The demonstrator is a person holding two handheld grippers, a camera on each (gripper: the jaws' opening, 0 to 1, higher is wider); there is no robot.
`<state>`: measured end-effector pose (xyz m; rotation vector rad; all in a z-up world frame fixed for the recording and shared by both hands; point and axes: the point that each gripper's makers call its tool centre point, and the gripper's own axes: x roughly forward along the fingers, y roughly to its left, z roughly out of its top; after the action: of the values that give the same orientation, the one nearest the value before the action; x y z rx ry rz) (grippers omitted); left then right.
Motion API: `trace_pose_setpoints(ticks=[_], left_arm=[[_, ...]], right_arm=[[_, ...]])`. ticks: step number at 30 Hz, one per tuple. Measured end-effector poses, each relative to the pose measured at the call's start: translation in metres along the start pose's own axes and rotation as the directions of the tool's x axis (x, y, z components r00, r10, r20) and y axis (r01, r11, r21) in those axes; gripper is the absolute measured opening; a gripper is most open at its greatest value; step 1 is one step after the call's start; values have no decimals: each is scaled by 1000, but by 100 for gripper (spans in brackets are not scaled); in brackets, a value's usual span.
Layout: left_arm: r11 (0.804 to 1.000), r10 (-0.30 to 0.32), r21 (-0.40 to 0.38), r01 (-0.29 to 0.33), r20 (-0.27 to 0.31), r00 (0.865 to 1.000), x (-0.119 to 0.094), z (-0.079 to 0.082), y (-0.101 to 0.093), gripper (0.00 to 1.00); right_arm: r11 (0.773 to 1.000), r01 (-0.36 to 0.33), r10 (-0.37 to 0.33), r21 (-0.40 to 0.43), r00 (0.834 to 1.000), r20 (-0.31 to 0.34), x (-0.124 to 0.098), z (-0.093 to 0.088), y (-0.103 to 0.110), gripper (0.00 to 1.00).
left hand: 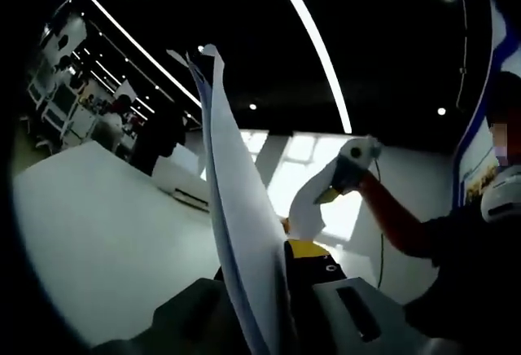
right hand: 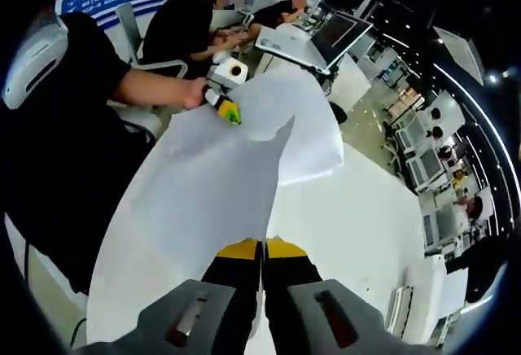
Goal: Organize the stack of printing papers by aligning and flattening the scattered papers on the table
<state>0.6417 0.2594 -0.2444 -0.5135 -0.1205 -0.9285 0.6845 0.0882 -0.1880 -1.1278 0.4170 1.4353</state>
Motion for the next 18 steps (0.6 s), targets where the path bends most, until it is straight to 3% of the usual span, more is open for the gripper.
trace_pose_setpoints(ticks=[11,18], left_arm=[[999,-33,9,33,-60,998,5,-10,-7,15],[999,-36,9,37,-67,997,5,-11,-8,17]], right_arm=[[998,-47,44,-34,995,-93,31,25,-18,0],[993,-91,79,-77,986,-145,55,54,-24,0]])
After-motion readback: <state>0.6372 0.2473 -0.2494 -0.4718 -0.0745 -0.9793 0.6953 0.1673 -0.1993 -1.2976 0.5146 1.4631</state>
